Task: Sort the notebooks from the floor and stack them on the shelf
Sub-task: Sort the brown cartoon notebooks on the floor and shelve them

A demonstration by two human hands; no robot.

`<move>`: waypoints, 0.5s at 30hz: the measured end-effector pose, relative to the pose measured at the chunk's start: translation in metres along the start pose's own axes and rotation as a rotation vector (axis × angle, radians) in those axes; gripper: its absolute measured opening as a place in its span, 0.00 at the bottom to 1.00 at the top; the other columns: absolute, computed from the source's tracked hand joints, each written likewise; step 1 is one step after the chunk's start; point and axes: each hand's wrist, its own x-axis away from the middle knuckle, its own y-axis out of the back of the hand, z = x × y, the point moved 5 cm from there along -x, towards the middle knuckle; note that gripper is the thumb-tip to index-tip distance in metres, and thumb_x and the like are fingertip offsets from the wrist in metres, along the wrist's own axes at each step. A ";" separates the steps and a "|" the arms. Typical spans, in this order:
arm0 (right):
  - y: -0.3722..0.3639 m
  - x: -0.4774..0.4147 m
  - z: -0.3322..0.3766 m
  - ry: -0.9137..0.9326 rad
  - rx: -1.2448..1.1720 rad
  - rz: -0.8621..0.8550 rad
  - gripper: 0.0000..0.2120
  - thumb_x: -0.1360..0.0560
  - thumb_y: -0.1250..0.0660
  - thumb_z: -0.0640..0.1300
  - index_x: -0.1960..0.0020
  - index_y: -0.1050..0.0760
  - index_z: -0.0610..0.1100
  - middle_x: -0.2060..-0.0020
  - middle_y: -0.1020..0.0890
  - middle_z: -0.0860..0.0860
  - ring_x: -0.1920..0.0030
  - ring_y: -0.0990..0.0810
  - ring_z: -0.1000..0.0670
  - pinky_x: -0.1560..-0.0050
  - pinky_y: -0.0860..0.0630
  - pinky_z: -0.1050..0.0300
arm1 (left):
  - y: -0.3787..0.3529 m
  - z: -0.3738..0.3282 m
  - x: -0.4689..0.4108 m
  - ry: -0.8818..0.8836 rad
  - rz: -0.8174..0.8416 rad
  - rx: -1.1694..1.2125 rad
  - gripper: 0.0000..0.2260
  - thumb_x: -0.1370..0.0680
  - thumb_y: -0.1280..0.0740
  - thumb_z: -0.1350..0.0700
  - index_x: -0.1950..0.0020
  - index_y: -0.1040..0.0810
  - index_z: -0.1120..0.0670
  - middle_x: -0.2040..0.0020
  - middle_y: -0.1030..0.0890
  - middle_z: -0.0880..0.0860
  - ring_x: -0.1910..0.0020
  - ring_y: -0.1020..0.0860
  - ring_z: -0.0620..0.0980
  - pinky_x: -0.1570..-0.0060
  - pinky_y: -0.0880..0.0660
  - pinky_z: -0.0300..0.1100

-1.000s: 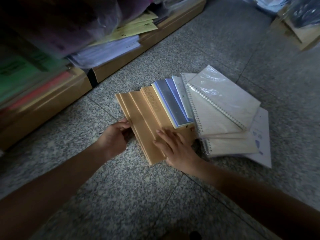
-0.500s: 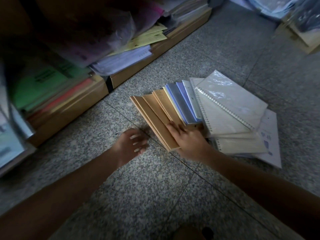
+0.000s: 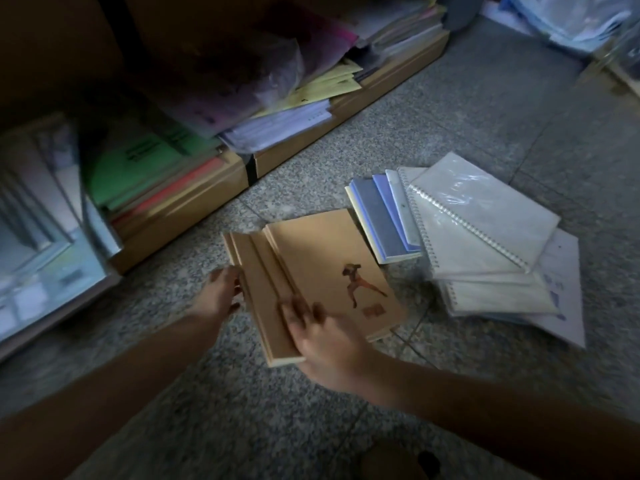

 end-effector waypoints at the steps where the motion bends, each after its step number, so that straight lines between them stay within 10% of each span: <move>1: -0.011 0.003 0.014 0.016 -0.029 0.030 0.35 0.35 0.31 0.54 0.32 0.32 0.39 0.42 0.22 0.40 0.55 0.19 0.42 0.69 0.24 0.56 | 0.008 0.005 0.002 -0.018 -0.090 -0.094 0.13 0.20 0.42 0.51 0.45 0.28 0.59 0.44 0.24 0.59 0.47 0.26 0.56 0.49 0.31 0.47; 7: -0.021 0.011 0.045 0.363 -0.613 0.005 0.27 0.26 0.33 0.52 0.31 0.35 0.44 0.34 0.28 0.46 0.36 0.28 0.45 0.41 0.28 0.50 | 0.033 0.049 0.026 0.090 -0.287 -0.586 0.38 0.31 0.31 0.48 0.28 0.44 0.59 0.29 0.44 0.60 0.29 0.44 0.60 0.31 0.42 0.50; 12: -0.015 -0.012 -0.024 -0.161 -0.646 -0.269 0.26 0.27 0.34 0.51 0.33 0.34 0.43 0.40 0.26 0.45 0.42 0.25 0.45 0.45 0.29 0.57 | 0.035 0.061 0.040 0.108 -0.298 -0.673 0.41 0.29 0.32 0.53 0.24 0.54 0.57 0.27 0.51 0.56 0.27 0.52 0.56 0.28 0.51 0.49; 15: -0.037 -0.024 -0.059 -0.460 -0.787 -0.003 0.29 0.26 0.34 0.52 0.29 0.38 0.42 0.37 0.31 0.45 0.39 0.27 0.45 0.45 0.29 0.56 | 0.033 0.063 0.042 0.057 -0.250 -0.761 0.44 0.30 0.30 0.52 0.24 0.56 0.57 0.26 0.53 0.57 0.27 0.52 0.58 0.29 0.52 0.51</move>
